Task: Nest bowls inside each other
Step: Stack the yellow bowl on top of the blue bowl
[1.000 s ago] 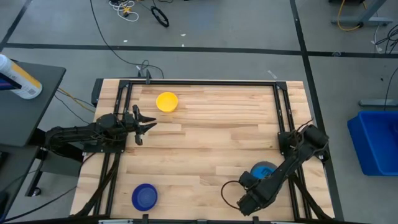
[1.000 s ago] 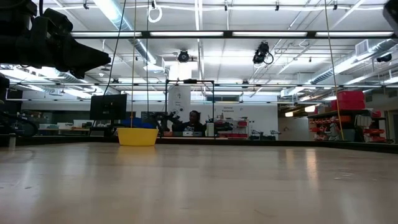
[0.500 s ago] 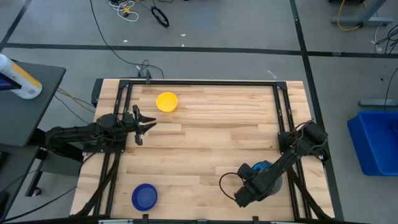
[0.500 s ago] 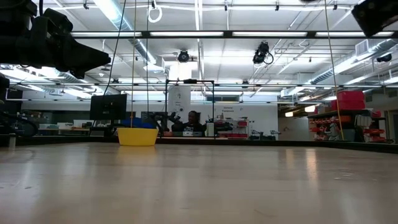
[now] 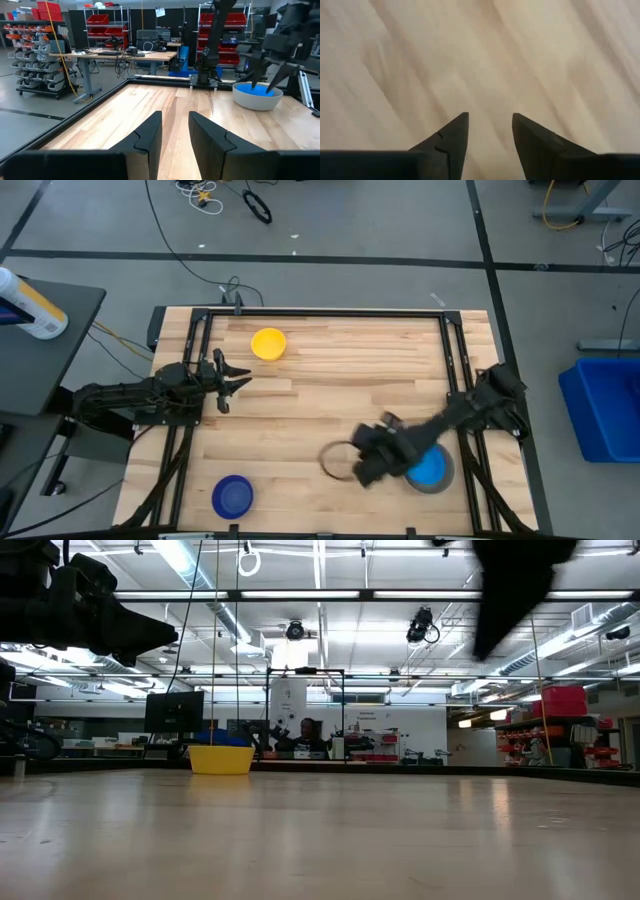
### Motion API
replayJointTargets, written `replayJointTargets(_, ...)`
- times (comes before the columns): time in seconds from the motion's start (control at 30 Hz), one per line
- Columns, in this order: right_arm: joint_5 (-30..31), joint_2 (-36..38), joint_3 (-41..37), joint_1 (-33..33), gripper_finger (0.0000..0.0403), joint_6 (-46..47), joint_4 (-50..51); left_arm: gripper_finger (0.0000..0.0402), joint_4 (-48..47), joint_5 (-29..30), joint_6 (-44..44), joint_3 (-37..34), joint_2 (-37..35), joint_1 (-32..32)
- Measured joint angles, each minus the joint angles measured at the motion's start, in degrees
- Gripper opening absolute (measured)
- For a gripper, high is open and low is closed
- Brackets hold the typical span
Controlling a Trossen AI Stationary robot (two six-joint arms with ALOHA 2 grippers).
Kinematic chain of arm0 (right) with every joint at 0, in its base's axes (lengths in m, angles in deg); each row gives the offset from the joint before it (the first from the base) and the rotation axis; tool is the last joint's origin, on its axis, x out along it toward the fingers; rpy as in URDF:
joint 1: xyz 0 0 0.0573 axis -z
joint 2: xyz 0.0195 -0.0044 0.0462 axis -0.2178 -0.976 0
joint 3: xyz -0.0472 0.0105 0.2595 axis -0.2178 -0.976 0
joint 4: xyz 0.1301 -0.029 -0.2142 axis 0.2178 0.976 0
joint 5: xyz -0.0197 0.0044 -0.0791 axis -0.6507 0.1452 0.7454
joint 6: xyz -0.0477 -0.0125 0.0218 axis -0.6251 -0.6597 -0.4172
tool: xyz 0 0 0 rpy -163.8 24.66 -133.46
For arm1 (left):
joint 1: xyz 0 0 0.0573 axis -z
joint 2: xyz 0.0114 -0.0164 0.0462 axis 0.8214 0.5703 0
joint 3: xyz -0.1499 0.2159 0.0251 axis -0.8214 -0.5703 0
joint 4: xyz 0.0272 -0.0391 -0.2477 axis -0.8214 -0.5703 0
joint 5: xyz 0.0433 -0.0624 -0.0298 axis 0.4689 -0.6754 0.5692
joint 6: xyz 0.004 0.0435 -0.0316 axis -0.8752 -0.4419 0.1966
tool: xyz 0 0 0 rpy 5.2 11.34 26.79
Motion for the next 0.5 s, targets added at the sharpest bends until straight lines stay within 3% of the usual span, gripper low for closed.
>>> replayJointTargets(0.13, -1.0, -0.1, 0.0, 8.7, 0.0148, -19.0, -18.3, 0.0105, 0.0, 0.0, 0.0, 0.0, 0.0, 0.0)
replayJointTargets(0.27, -9.6, -0.1, 0.0, 17.5, 0.0135, -36.2, -34.3, 0.0105, 0.0, 0.0, 0.0, 0.0, 0.0, 0.0)
replayJointTargets(0.4, -22.2, -2.0, 0.0, 25.2, 0.0130, -44.9, -43.5, 0.0105, -0.2, 0.0, 0.0, 0.0, 0.0, 0.0)
replayJointTargets(0.5, -27.0, -4.1, 0.0, 28.6, 0.0132, -48.9, -47.3, 0.0105, -0.4, -0.3, 0.0, 0.0, 0.2, 0.0)
